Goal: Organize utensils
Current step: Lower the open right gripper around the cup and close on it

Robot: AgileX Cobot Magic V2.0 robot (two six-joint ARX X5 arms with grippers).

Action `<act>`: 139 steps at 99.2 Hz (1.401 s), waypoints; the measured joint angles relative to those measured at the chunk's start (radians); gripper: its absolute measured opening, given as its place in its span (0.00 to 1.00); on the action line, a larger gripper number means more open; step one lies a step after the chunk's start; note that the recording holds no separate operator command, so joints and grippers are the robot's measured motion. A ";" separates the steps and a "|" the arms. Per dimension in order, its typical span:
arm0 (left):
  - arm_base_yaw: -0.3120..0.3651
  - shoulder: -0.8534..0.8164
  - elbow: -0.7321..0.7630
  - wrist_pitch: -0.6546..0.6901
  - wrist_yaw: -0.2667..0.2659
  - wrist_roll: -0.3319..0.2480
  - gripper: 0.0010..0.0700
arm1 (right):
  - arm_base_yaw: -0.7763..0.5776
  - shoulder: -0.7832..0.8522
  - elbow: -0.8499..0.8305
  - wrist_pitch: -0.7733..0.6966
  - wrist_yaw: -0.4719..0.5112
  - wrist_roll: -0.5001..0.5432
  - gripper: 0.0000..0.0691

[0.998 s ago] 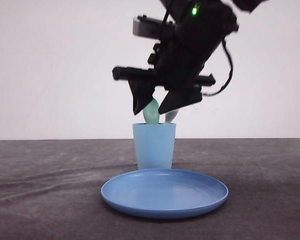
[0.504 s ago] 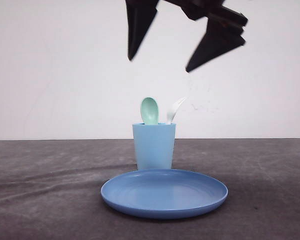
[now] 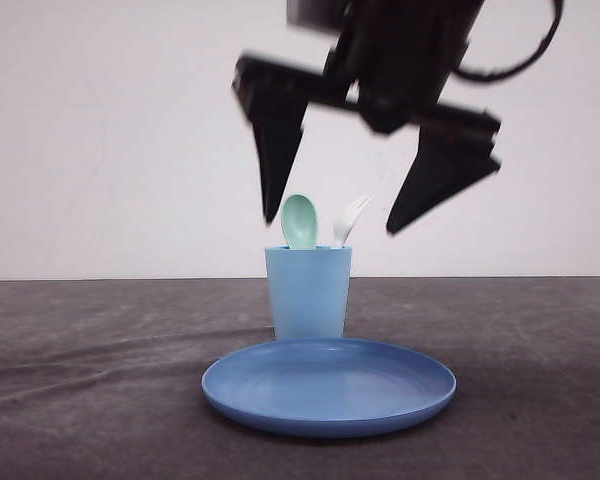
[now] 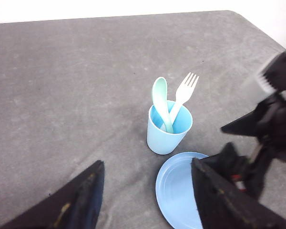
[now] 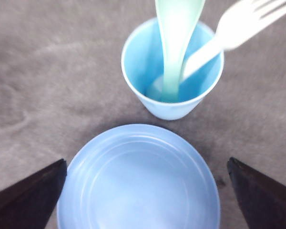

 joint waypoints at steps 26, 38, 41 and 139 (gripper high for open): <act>0.000 0.000 0.000 -0.004 0.000 0.000 0.49 | -0.041 0.095 0.000 0.096 -0.012 0.010 0.99; 0.000 0.000 0.000 -0.010 0.000 0.000 0.49 | -0.080 0.113 0.000 0.152 -0.074 0.010 0.99; 0.000 0.000 0.000 -0.009 0.000 0.000 0.49 | -0.091 0.121 0.000 0.160 -0.091 0.010 0.99; 0.000 0.000 0.000 -0.008 0.000 0.001 0.49 | -0.164 0.295 0.086 0.263 -0.154 -0.051 0.98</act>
